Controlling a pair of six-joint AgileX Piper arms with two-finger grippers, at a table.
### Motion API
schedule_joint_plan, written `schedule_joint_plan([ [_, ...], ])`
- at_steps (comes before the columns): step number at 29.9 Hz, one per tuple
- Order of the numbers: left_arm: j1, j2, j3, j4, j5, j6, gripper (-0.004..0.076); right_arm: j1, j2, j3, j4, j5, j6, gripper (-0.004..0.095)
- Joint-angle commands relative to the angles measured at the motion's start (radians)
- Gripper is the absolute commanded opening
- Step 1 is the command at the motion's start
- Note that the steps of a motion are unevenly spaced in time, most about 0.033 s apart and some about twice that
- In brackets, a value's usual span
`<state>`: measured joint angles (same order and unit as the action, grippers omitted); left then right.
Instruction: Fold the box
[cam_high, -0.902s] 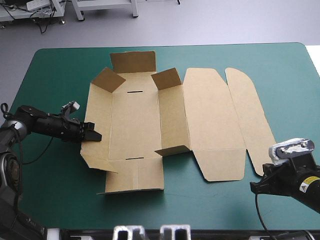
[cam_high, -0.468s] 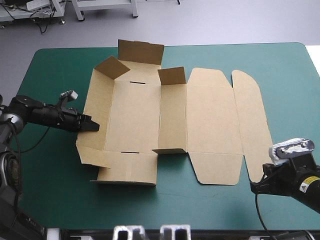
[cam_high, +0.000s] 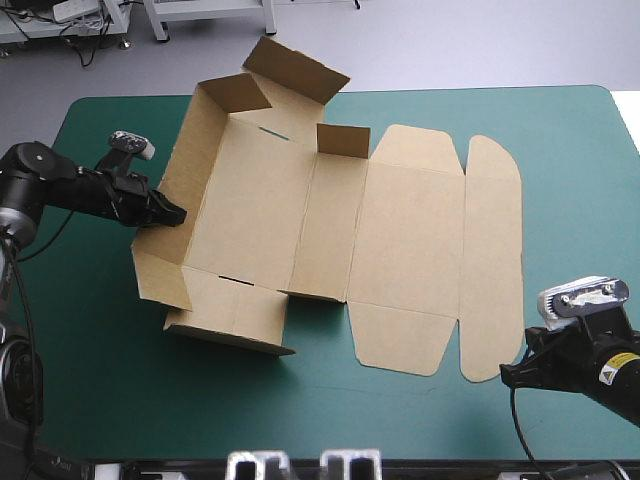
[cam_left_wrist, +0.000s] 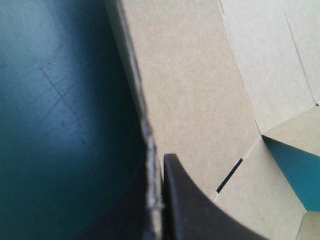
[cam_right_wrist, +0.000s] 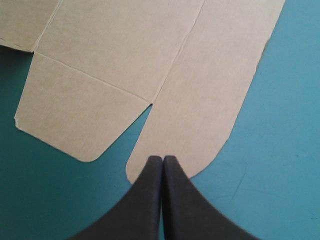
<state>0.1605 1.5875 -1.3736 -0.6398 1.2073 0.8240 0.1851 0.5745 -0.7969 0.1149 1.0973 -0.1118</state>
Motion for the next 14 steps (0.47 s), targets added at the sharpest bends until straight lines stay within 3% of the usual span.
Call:
schedule_joint_plan([
  [1, -0.099, -0.061, -0.056, 0.048, 0.046, -0.003, -0.0010, 0.002, 0.003, -0.022, 0.019, -0.061, -0.005, -0.0015],
  [7, -0.283, -0.064, -0.112, 0.122, -0.057, -0.003, -0.0010, 0.002, 0.003, -0.022, 0.032, -0.074, -0.005, -0.0015],
  [14, -0.446, -0.064, -0.199, 0.454, -0.162, -0.050, -0.0010, 0.002, 0.003, -0.022, 0.032, -0.125, -0.002, -0.0015],
])
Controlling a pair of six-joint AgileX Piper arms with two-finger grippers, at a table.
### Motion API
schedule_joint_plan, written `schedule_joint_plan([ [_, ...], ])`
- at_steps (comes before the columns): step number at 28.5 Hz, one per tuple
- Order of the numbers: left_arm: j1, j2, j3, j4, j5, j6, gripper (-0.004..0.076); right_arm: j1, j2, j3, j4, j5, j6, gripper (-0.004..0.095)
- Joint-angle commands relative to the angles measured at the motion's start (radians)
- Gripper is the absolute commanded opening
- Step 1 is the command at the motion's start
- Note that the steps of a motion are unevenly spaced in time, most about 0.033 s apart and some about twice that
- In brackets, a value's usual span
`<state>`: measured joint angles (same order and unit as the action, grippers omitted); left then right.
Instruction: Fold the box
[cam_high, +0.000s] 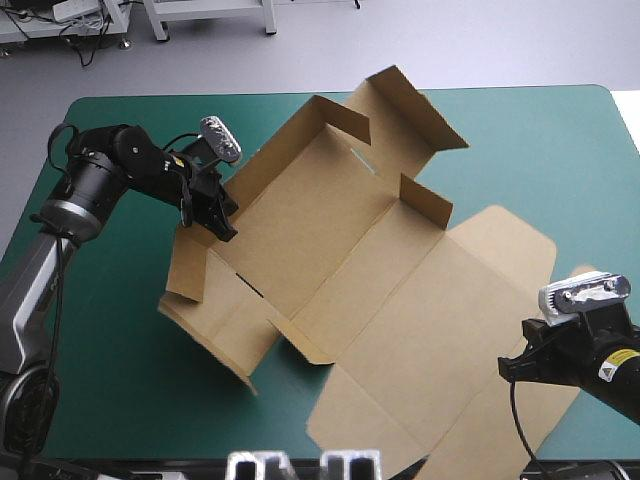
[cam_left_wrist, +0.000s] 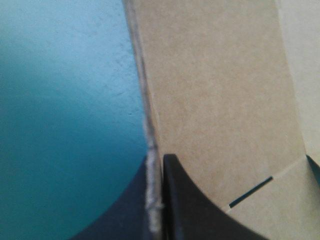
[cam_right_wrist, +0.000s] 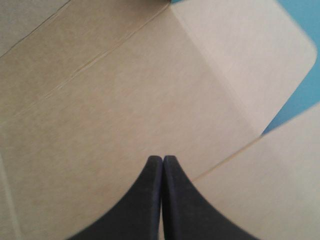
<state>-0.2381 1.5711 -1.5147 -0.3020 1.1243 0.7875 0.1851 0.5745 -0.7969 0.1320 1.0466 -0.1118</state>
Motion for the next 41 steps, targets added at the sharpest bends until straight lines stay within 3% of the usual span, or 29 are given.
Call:
schedule_joint_plan([
  [1, -0.063, -0.047, -0.067, 0.150, -0.094, -0.014, -0.0010, 0.002, 0.003, -0.022, 0.017, -0.083, 0.000, -0.0015],
  [8, -0.145, -0.047, -0.090, 0.210, -0.233, -0.005, -0.0010, 0.002, 0.009, -0.024, 0.019, -0.195, 0.013, -0.0015],
  [13, -0.240, -0.047, -0.090, 0.302, -0.346, 0.069, -0.0010, 0.002, 0.057, -0.039, 0.022, -0.211, 0.028, -0.0015],
  [17, -0.302, -0.047, -0.090, 0.290, -0.356, 0.212, -0.0010, 0.002, 0.101, -0.072, 0.024, -0.216, 0.040, -0.0015],
  [23, -0.311, -0.057, -0.084, 0.236, -0.332, 0.308, -0.0010, 0.002, 0.133, -0.135, 0.020, -0.233, 0.044, -0.0015],
  [31, -0.311, -0.133, 0.006, 0.035, -0.388, 0.572, -0.0010, 0.002, 0.203, -0.226, 0.018, -0.233, 0.047, -0.0015],
  [39, -0.309, -0.147, 0.183, 0.065, -0.646, 0.591, -0.0010, 0.002, 0.338, -0.339, 0.011, -0.269, 0.044, -0.0015],
  [41, -0.309, -0.157, 0.262, 0.065, -0.755, 0.589, -0.0010, 0.002, 0.402, -0.392, 0.011, -0.264, 0.041, -0.0015],
])
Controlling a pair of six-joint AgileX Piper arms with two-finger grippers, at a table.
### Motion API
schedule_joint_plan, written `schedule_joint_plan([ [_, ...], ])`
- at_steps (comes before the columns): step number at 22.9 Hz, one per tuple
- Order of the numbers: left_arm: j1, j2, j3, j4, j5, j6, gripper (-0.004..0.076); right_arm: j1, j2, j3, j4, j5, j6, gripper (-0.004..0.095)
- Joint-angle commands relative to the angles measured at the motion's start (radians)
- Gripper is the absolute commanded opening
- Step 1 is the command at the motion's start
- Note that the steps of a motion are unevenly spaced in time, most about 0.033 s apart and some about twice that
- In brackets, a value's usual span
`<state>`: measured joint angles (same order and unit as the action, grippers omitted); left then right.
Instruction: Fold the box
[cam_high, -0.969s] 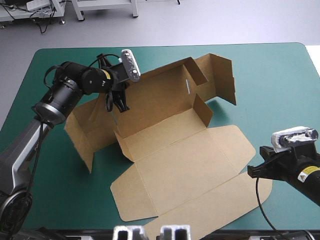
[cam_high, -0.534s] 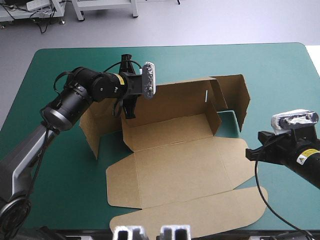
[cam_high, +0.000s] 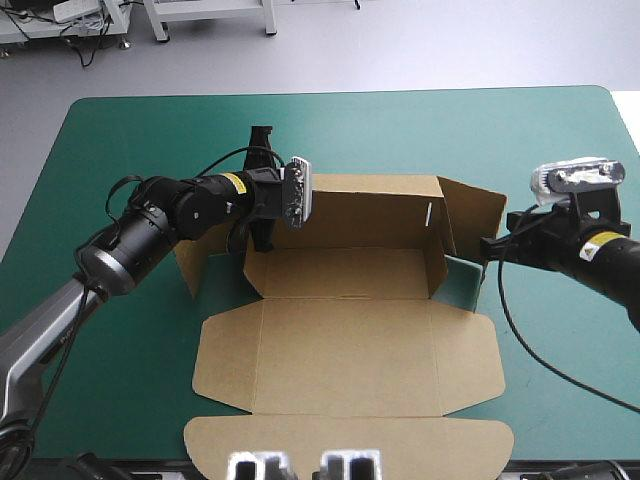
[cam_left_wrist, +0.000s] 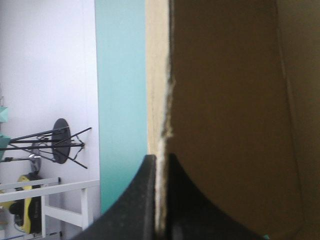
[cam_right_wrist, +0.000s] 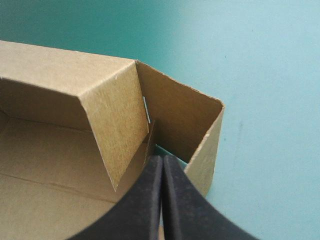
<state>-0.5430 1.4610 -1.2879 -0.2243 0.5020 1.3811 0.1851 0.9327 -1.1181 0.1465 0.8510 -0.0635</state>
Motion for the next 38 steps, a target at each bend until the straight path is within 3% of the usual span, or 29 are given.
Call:
schedule_joint_plan([
  [1, -0.006, -0.069, 0.105, -0.013, -0.227, -0.005, -0.0010, 0.002, 0.097, -0.115, -0.003, -0.062, -0.008, -0.0020],
  [4, -0.025, -0.133, 0.272, -0.013, -0.445, -0.005, -0.0010, 0.002, 0.239, -0.243, 0.003, -0.029, -0.037, -0.0019],
  [9, -0.036, -0.147, 0.333, -0.009, -0.487, -0.003, -0.0010, 0.002, 0.473, -0.544, 0.004, 0.095, -0.050, -0.0020],
  [12, -0.036, -0.147, 0.333, -0.009, -0.621, -0.005, -0.0010, -0.003, 0.658, -0.728, 0.009, 0.211, -0.045, -0.0020],
  [20, -0.036, -0.144, 0.333, -0.009, -0.492, -0.005, -0.0010, -0.030, 0.862, -0.872, 0.106, 0.327, -0.041, -0.0020],
  [23, -0.036, -0.144, 0.333, -0.014, -0.514, -0.007, -0.0010, -0.042, 0.902, -0.874, 0.117, 0.399, -0.055, -0.0020],
  [30, -0.036, -0.144, 0.333, -0.033, -0.521, -0.012, -0.0010, -0.073, 0.862, -0.791, 0.163, 0.399, -0.088, -0.0020],
  [34, -0.036, -0.144, 0.333, -0.043, -0.526, -0.012, -0.0010, -0.073, 0.796, -0.605, 0.190, 0.399, -0.145, -0.0020],
  [38, -0.036, -0.144, 0.333, -0.043, -0.524, -0.012, -0.0010, -0.073, 0.681, -0.436, 0.198, 0.298, -0.191, -0.0020],
])
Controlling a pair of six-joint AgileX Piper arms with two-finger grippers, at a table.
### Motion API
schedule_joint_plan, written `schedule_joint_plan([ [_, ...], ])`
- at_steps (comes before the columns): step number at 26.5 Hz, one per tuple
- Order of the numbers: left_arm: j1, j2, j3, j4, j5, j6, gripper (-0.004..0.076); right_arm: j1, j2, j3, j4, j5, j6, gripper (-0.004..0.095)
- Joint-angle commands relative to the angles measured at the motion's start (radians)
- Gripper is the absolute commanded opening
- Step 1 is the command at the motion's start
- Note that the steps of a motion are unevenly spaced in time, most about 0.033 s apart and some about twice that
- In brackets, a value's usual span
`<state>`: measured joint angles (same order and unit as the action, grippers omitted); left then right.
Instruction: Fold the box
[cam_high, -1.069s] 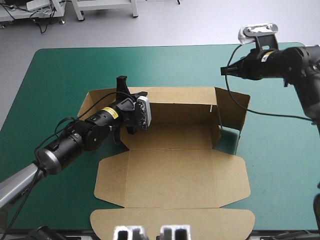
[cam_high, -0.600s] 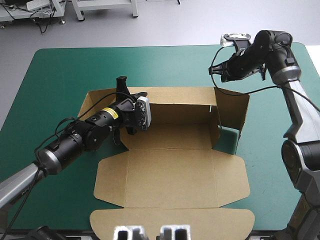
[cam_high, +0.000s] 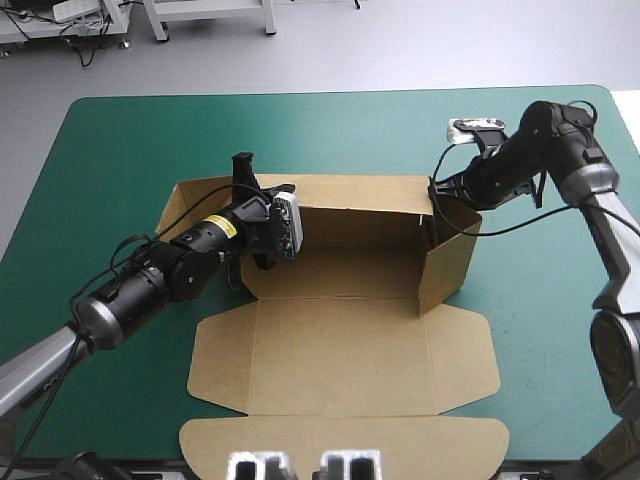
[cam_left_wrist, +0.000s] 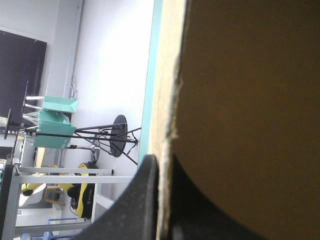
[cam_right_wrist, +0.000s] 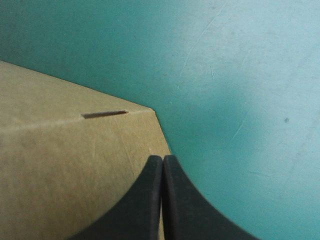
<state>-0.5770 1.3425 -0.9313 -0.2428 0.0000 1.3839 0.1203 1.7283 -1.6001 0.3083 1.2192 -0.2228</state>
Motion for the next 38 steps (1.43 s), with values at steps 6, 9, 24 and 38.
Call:
schedule_joint_plan([
  [6, -0.002, -0.026, -0.023, -0.037, -0.020, -0.015, -0.0010, -0.008, -0.375, 0.484, 0.296, -0.449, -0.335, -0.0020],
  [9, -0.002, -0.026, -0.023, -0.037, -0.012, -0.015, -0.0010, -0.008, -0.476, 0.674, 0.445, -0.594, -0.545, -0.0020],
  [24, -0.002, -0.026, -0.036, -0.122, 0.032, -0.033, -0.0010, -0.008, -0.535, 0.819, 0.841, -0.716, -1.117, 0.0021],
  [38, 0.000, 0.019, -0.045, -0.114, 0.005, 0.019, -0.0010, -0.008, -0.535, 0.819, 0.820, -0.507, -1.154, 0.0451],
])
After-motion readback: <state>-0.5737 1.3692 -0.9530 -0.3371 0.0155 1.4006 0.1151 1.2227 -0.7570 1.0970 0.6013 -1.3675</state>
